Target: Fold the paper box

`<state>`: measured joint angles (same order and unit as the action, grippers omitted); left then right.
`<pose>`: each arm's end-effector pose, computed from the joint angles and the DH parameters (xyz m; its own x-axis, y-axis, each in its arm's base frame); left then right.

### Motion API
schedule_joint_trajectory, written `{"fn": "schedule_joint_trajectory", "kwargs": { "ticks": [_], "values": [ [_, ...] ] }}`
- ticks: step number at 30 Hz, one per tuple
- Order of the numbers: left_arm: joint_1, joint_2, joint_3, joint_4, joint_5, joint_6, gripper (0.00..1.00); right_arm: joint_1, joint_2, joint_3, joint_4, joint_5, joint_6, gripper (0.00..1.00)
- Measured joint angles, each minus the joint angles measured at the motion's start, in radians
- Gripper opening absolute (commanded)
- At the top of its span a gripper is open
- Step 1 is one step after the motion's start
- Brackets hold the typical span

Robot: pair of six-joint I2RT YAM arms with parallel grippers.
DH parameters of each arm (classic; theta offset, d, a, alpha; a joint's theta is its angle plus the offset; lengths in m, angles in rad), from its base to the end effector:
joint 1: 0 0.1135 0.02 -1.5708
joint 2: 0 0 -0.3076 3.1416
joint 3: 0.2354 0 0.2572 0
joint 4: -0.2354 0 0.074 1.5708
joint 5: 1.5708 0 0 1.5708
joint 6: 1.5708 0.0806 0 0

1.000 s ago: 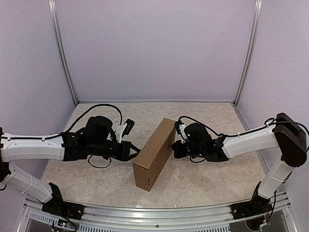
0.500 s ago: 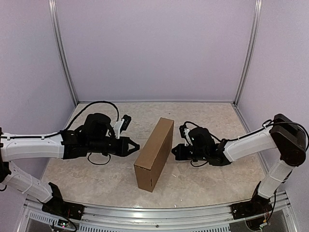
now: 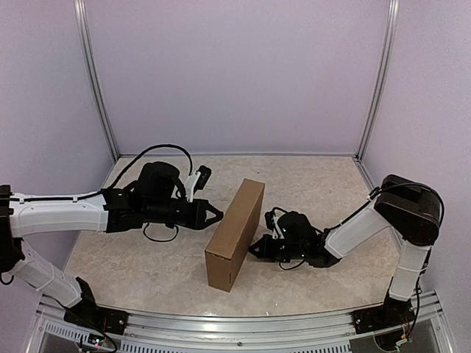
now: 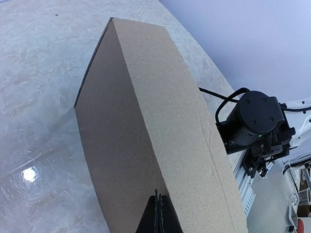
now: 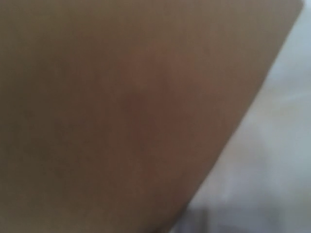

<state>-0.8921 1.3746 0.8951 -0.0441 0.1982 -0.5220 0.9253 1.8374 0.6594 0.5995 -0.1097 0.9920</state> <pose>0.2024 -0.2763 0.2765 -0.7060 0.0967 -0.7016 0.5978 0.6125 -0.5172 0.2223 0.3098 0.1179 -0.8908 0.2004 -0.4079 -0.1891 0.6527 0.7337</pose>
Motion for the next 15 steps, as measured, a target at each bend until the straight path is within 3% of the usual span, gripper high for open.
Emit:
{"fn": "schedule_joint_trajectory", "kwargs": {
  "ticks": [15],
  "values": [
    [-0.053,0.013,0.013,-0.002,-0.001,-0.005,0.0,0.076,0.252,0.299,0.039,-0.024,0.061,0.0]
  ]
}}
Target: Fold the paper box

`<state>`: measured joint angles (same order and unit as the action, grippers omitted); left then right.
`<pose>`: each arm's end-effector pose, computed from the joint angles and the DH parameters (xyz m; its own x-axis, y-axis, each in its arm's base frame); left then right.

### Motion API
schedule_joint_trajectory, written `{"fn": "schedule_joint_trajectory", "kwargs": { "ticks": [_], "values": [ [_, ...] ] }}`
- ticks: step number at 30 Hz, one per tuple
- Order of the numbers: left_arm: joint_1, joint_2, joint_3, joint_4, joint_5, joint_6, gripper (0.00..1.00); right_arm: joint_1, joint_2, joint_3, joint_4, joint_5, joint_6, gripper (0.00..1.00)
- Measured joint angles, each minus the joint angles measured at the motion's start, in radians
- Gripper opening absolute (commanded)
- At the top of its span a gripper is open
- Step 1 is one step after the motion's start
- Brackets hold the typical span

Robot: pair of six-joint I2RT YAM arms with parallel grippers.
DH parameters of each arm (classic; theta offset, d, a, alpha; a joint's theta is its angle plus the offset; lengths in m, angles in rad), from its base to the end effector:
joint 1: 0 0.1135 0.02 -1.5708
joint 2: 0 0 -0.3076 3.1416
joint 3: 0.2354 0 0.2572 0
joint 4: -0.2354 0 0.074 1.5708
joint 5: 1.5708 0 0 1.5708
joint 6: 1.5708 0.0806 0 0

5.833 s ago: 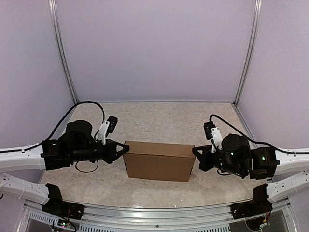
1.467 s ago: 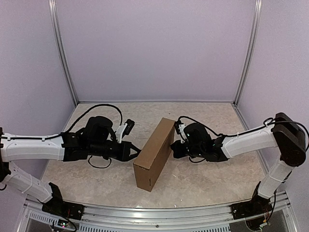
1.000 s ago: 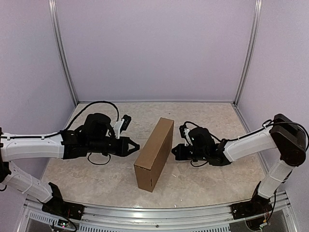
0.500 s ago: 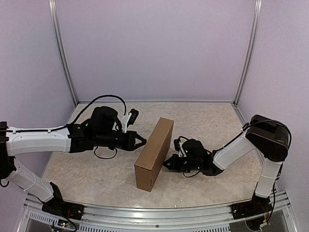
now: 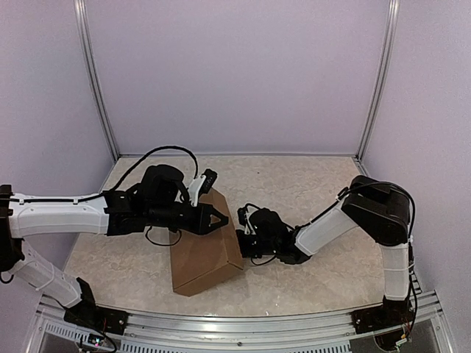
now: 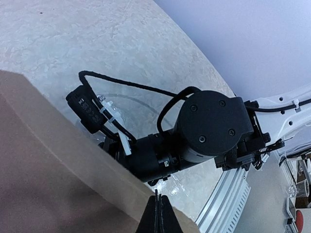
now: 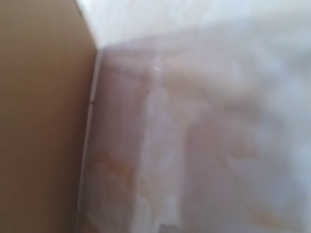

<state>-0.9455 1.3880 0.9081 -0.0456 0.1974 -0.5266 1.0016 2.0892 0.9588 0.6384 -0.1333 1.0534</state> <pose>0.1897 -0.2898 0.2769 -0.7033 0.1323 -0.6984 0.6256 0.5817 -0.5198 0.2437 0.4008 0.1073 -0.9064 0.1817 -0.3814 -0.2229 0.5612 0.7971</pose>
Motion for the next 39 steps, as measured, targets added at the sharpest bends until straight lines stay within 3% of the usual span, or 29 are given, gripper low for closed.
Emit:
{"fn": "schedule_joint_trajectory", "kwargs": {
  "ticks": [14,22,25,33,39],
  "values": [
    [0.037,-0.164,-0.066,-0.083,-0.108,0.004,0.0,-0.023,-0.07,-0.112,0.001,0.055,-0.057,0.0],
    [0.127,-0.349,-0.093,-0.21,-0.265,0.006,0.07,-0.038,-0.182,-0.171,-0.078,0.112,-0.129,0.0],
    [0.166,-0.427,-0.118,-0.258,-0.35,-0.013,0.05,-0.038,-0.238,-0.171,-0.117,0.139,-0.168,0.0],
    [0.283,-0.576,-0.235,-0.43,-0.613,-0.164,0.0,-0.038,-0.381,-0.171,-0.219,0.206,-0.27,0.0],
    [0.373,-0.56,-0.36,-0.487,-0.673,-0.299,0.0,-0.038,-0.46,-0.175,-0.298,0.254,-0.327,0.0]
  ]
}}
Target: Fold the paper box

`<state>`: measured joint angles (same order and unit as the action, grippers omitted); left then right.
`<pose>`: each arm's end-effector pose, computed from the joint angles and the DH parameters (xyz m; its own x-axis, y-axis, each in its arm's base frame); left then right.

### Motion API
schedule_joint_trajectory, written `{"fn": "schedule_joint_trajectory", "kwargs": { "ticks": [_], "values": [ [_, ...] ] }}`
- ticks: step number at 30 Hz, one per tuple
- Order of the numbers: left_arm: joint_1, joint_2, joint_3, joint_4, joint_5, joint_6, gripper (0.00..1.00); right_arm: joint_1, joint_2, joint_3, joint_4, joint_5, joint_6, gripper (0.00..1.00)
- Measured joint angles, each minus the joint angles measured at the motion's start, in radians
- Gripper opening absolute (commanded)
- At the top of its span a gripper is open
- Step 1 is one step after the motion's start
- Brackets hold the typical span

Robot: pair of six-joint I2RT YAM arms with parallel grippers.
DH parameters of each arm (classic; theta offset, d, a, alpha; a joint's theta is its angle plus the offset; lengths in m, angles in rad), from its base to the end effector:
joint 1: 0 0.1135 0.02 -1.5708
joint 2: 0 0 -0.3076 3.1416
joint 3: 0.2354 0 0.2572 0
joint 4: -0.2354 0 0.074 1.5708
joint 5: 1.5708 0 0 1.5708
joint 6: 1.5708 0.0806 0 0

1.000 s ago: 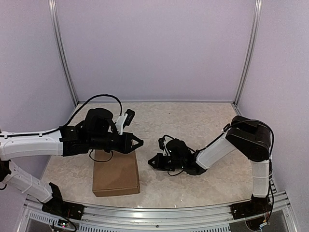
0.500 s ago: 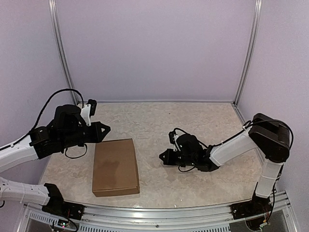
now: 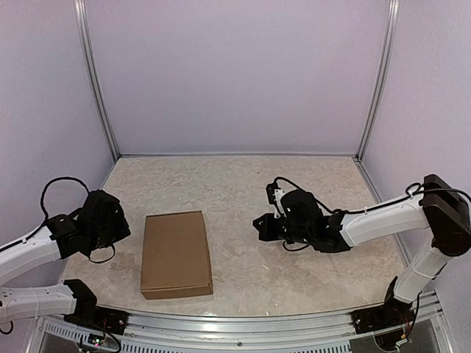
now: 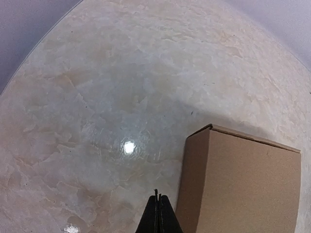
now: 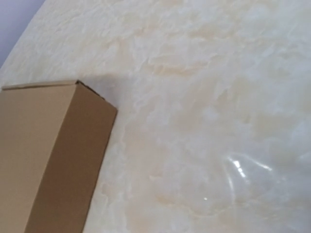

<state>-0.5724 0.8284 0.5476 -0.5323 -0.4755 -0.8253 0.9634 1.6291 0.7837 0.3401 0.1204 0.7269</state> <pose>0.1621 -0.0606 0.2227 -0.5737 -0.4074 -0.7105 -0.3014 0.9117 -0.2794 0.2268 0.3094 0.1987 -0.7083 0.1369 -0.6925 -0.3807 0.7520 0.5381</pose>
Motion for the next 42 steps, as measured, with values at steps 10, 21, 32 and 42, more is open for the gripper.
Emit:
{"fn": "schedule_joint_trajectory", "kwargs": {
  "ticks": [10,21,32,42],
  "values": [
    [0.073,0.208,-0.112,0.147,0.216,-0.06,0.0,0.0,-0.112,-0.059,-0.098,0.066,-0.049,0.0],
    [-0.043,0.535,0.085,0.302,0.459,0.005,0.0,-0.004,-0.286,-0.124,-0.229,0.172,-0.09,0.0],
    [-0.146,0.829,0.38,0.441,0.618,0.03,0.0,-0.018,-0.529,-0.186,-0.403,0.286,-0.125,0.06],
    [-0.153,0.85,0.47,0.369,0.57,0.09,0.19,-0.026,-0.692,-0.212,-0.527,0.357,-0.15,0.45]
  ]
}}
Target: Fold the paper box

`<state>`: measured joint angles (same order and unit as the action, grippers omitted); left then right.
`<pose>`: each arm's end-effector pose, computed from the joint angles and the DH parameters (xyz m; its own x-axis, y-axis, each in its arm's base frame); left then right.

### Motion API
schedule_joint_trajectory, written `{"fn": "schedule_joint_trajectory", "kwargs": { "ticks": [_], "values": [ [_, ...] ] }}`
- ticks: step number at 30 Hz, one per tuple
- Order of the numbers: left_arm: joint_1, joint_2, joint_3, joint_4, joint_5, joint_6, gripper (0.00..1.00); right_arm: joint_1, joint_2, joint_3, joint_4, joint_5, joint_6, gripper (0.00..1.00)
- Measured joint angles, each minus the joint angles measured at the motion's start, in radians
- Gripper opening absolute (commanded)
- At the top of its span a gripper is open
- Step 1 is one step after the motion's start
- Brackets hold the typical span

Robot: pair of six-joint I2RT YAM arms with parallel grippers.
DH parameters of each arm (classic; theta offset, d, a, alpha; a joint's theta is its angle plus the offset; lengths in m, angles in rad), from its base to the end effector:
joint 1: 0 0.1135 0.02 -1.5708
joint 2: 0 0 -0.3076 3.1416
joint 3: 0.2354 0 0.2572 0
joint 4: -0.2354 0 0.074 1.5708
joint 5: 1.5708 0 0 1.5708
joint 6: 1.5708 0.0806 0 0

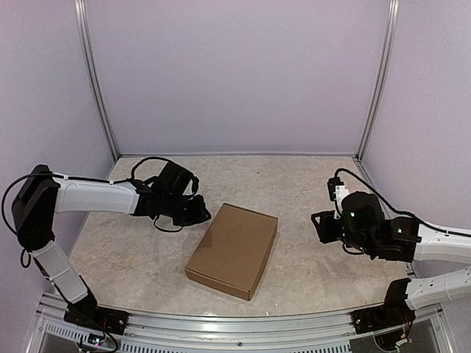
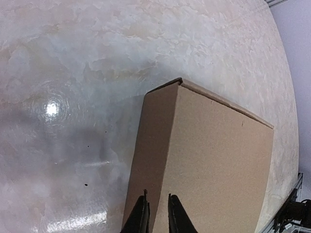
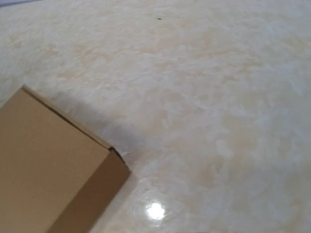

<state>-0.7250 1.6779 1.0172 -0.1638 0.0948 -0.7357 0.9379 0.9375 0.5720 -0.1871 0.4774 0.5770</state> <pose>0.2883 -0.2656 0.2000 -0.8827 -0.1105 -0.4567 0.1563 0.8476 -0.5072 0.1582 0.1530 0.2517 -0.5247 0.1039 -0.8449 -0.2370 0.9355 0.2622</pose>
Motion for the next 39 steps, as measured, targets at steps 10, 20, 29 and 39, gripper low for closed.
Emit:
{"fn": "schedule_joint_trajectory", "kwargs": {
  "ticks": [10,20,29,39],
  "values": [
    [0.031,-0.156,0.001,-0.109,-0.107,0.076,0.89,-0.003,-0.028,0.0,-0.063,0.042,-0.021,1.0],
    [0.066,-0.375,0.037,-0.227,-0.241,0.186,0.99,-0.003,-0.036,0.047,-0.143,0.093,-0.013,1.0],
    [0.092,-0.564,0.045,-0.293,-0.383,0.265,0.99,-0.003,-0.03,0.175,-0.259,0.204,0.045,1.0],
    [0.102,-0.919,-0.202,-0.235,-0.483,0.347,0.99,-0.003,-0.093,0.171,-0.317,0.312,0.044,1.0]
  ]
}}
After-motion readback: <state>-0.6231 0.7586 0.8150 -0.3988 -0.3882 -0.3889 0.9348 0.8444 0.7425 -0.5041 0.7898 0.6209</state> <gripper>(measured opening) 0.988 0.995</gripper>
